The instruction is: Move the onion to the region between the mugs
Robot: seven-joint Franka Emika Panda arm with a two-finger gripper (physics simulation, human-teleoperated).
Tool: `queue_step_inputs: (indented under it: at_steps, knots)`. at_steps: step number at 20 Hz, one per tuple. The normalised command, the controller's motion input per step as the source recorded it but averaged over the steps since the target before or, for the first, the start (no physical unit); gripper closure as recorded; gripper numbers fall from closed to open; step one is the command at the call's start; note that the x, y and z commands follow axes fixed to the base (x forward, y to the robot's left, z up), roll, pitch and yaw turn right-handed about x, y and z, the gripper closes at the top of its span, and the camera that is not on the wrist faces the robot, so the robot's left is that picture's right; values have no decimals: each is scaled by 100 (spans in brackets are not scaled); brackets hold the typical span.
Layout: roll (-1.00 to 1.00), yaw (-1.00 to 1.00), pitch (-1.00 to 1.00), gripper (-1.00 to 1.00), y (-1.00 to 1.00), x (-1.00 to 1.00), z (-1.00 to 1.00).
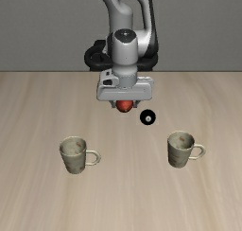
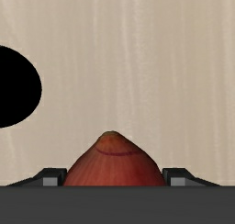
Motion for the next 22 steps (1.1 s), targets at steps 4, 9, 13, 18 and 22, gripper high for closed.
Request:
queue_step_inputs:
  at_steps: [4, 9, 13, 18, 22]
  knots:
    - [0, 0, 0, 100, 0, 100, 0]
    - [0, 0, 0, 100, 0, 100, 0]
    - [0, 0, 0, 100, 0, 100, 0]
    - [0, 0, 0, 100, 0, 100, 0]
    - [0, 0, 0, 100, 100, 0, 0]
